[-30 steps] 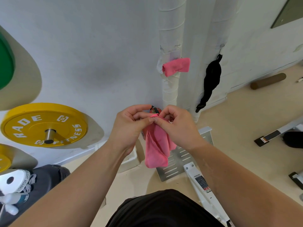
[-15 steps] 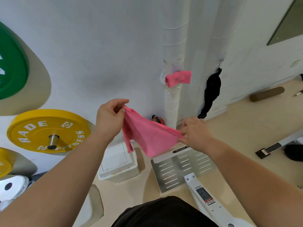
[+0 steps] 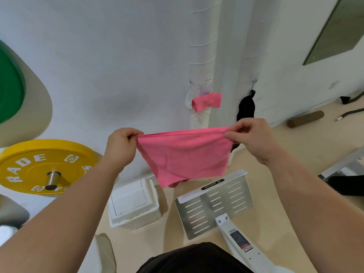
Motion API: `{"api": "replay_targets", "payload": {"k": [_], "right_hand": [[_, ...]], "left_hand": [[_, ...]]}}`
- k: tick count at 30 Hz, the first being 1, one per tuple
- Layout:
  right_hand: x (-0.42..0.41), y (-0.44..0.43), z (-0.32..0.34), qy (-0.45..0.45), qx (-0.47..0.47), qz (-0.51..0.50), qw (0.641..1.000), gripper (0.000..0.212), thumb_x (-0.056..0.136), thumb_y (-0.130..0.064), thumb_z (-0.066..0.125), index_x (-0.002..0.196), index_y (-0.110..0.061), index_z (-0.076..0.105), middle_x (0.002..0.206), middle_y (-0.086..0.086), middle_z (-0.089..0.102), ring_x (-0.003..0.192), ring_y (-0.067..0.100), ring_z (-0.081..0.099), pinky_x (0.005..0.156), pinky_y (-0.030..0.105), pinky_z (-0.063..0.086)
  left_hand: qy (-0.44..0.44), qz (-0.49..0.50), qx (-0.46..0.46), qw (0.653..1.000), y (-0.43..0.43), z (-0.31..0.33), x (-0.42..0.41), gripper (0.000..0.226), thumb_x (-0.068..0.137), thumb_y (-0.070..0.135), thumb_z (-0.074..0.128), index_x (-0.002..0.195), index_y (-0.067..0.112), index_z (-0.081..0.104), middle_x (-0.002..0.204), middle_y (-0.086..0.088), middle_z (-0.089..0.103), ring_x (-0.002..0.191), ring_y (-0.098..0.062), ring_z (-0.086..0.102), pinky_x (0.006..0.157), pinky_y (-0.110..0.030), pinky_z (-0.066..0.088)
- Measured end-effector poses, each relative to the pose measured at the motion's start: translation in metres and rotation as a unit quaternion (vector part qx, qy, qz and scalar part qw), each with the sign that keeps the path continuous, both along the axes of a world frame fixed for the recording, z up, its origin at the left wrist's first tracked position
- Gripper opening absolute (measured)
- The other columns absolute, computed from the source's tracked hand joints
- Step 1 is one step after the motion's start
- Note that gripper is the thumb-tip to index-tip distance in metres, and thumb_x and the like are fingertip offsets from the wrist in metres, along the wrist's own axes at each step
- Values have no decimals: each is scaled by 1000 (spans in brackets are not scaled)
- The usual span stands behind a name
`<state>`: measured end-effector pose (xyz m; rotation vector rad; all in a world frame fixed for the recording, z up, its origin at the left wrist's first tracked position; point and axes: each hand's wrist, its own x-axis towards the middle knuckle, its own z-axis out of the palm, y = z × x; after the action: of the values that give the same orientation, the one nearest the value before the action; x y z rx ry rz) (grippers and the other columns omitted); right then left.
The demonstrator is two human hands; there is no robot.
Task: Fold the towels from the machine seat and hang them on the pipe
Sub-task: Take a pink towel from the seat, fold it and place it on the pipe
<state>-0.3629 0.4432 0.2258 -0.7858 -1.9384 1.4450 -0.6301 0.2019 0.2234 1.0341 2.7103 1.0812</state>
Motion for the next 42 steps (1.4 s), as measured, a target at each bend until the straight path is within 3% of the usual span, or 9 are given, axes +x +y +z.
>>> {"api": "replay_targets", "payload": {"k": [4, 6, 10, 16, 22, 28, 31, 38, 42], "right_hand": [[8, 14, 5, -102, 71, 8, 992, 31, 81, -2, 81, 106, -18, 73, 75, 15, 69, 67, 27, 71, 77, 50, 62], [9, 15, 2, -176, 120, 32, 976, 15, 85, -10, 79, 99, -16, 76, 73, 15, 71, 67, 29, 71, 74, 52, 61], [9, 11, -11, -96, 22, 19, 995, 14, 93, -17, 71, 80, -12, 71, 76, 10, 69, 73, 25, 65, 78, 60, 55], [5, 5, -12, 36, -162, 9, 986, 19, 86, -13, 74, 71, -23, 69, 65, 0, 63, 68, 18, 48, 66, 37, 38], [-12, 6, -26, -3, -110, -149, 983, 9, 86, -18, 76, 77, -17, 76, 71, 7, 69, 68, 20, 57, 68, 41, 49], [-31, -23, -39, -85, -100, -229, 965, 6, 87, -12, 66, 85, -13, 61, 64, 6, 61, 42, 17, 53, 48, 30, 47], [-37, -52, -30, -66, -123, -186, 973, 14, 87, -3, 60, 85, -17, 61, 58, 4, 57, 39, 19, 50, 40, 25, 42], [-51, -104, -8, -15, -181, 21, 983, 38, 90, 8, 47, 96, -15, 78, 75, 7, 74, 67, 20, 64, 63, 29, 56], [-47, -99, -7, -22, -107, 44, 993, 33, 88, 9, 58, 101, -13, 78, 81, 12, 76, 70, 16, 69, 70, 35, 63]], "left_hand": [[41, -87, -110, 989, 8, 1, -6, 33, 97, -3, 46, 106, 9, 76, 108, -8, 67, 104, -25, 60, 87, -27, 40], [24, -91, -119, 988, 8, 2, -9, 33, 96, -3, 46, 100, 11, 75, 104, -7, 68, 99, -25, 61, 83, -29, 41], [-118, -58, -31, 991, 6, 8, -6, 26, 99, 4, 48, 92, 14, 72, 96, 1, 71, 87, -15, 62, 73, -26, 47], [-271, -41, 94, 957, 8, 8, -5, 24, 101, 6, 46, 98, 5, 70, 92, -13, 68, 87, -23, 61, 101, -50, 51], [-216, 10, 24, 976, 16, -5, -5, 30, 96, 8, 49, 84, 20, 74, 84, -7, 73, 84, -29, 70, 88, -51, 59], [-376, 56, 76, 922, 34, -13, 28, 27, 97, -2, 49, 76, 2, 66, 71, -15, 62, 75, -31, 60, 79, -51, 60], [-413, 41, 92, 905, 39, -9, 55, 25, 97, 0, 50, 80, 0, 68, 75, -19, 64, 73, -31, 62, 78, -56, 58], [-349, -14, 138, 927, 44, -6, 90, 20, 97, 13, 61, 84, 7, 75, 81, -27, 70, 70, -28, 60, 79, -59, 57], [-323, -57, 142, 934, 37, -2, 93, 11, 93, 18, 69, 88, 17, 79, 79, -17, 75, 74, -34, 68, 83, -61, 57]]}}
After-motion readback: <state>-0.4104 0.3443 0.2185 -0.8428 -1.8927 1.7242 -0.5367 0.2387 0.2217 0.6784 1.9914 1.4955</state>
